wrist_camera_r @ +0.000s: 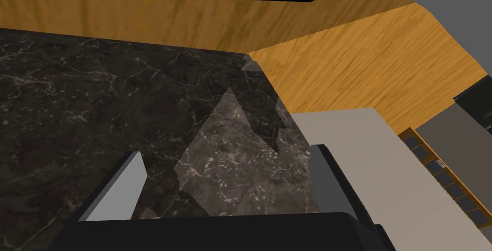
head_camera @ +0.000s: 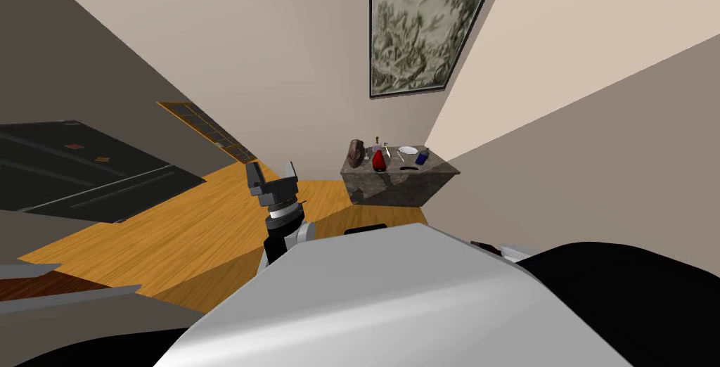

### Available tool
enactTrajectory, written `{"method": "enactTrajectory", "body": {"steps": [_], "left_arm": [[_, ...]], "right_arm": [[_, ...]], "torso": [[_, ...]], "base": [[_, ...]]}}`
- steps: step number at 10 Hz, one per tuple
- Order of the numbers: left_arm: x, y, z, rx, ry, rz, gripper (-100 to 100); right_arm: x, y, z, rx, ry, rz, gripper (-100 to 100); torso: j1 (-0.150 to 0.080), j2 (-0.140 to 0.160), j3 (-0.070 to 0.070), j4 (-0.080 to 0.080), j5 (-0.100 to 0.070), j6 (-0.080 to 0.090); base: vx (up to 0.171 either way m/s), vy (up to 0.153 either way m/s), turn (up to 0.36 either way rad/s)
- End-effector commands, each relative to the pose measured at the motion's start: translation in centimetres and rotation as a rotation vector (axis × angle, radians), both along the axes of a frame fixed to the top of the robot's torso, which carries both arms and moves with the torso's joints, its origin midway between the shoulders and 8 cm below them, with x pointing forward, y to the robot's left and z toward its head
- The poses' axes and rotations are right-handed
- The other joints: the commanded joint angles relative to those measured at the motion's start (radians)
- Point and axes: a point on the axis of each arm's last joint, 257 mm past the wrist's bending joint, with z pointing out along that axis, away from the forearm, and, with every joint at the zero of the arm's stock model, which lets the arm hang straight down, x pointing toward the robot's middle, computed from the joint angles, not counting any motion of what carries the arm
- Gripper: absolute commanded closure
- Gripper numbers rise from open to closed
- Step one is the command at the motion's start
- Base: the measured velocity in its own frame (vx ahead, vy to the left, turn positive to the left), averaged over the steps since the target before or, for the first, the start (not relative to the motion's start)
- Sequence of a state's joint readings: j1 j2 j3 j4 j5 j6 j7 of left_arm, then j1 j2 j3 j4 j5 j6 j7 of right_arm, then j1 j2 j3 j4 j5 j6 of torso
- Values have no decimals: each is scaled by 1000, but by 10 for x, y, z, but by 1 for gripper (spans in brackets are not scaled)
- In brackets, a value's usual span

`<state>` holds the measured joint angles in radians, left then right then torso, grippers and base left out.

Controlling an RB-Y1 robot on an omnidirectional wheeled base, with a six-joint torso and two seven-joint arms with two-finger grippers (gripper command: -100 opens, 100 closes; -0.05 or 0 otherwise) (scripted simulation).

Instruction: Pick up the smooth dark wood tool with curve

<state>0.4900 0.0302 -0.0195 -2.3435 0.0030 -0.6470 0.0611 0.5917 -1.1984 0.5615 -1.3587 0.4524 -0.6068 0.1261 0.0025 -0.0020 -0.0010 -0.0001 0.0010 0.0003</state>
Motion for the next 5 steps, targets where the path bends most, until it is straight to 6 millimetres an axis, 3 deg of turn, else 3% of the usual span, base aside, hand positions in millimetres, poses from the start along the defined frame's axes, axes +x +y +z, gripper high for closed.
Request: {"method": "enactTrajectory", "body": {"steps": [1, 2, 3, 5], "left_arm": [[0, 0, 0, 0, 0, 0, 0], [0, 0, 0, 0, 0, 0, 0], [0, 0, 0, 0, 0, 0, 0], [0, 0, 0, 0, 0, 0, 0]], "right_arm": [[-2, -10, 4, -23, 8, 19, -100], [-16, -38, 4, -87, 38, 70, -100], [-16, -46, 7, -103, 42, 80, -100], [-27, -81, 14, -179, 74, 139, -100]], "torso": [[0, 0, 0, 0, 0, 0], [-2, 1, 1, 0, -1, 0], [-1, 1, 0, 0, 0, -1], [0, -1, -1, 0, 0, -1]], "base": [[11, 15, -19], [28, 42, 170], [42, 39, 141], [54, 51, 160]]}}
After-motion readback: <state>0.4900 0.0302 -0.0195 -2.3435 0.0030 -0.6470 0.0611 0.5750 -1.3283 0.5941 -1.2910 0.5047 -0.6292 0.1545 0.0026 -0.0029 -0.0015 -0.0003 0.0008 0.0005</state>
